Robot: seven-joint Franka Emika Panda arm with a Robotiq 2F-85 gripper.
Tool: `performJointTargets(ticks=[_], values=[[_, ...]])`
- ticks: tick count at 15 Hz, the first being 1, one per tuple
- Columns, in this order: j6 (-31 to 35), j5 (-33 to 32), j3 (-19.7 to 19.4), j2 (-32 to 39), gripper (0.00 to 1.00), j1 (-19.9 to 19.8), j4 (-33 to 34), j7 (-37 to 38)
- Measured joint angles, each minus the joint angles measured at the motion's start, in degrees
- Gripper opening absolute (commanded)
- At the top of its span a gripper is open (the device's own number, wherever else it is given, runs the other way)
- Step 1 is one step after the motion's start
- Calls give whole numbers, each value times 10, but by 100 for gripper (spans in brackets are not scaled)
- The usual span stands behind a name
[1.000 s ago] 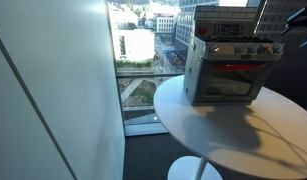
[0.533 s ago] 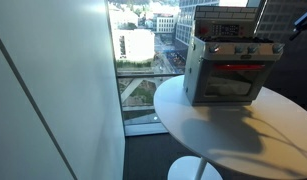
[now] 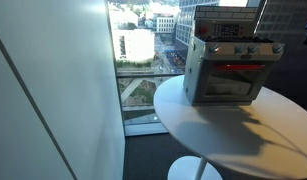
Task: Twist the knob on the stove
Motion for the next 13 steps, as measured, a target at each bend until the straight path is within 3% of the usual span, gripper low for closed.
performJointTargets(ticks=[7, 13], values=[[-137, -34, 9, -7, 100, 4, 30, 0], [-164, -54, 13, -7, 100, 5, 41, 0]])
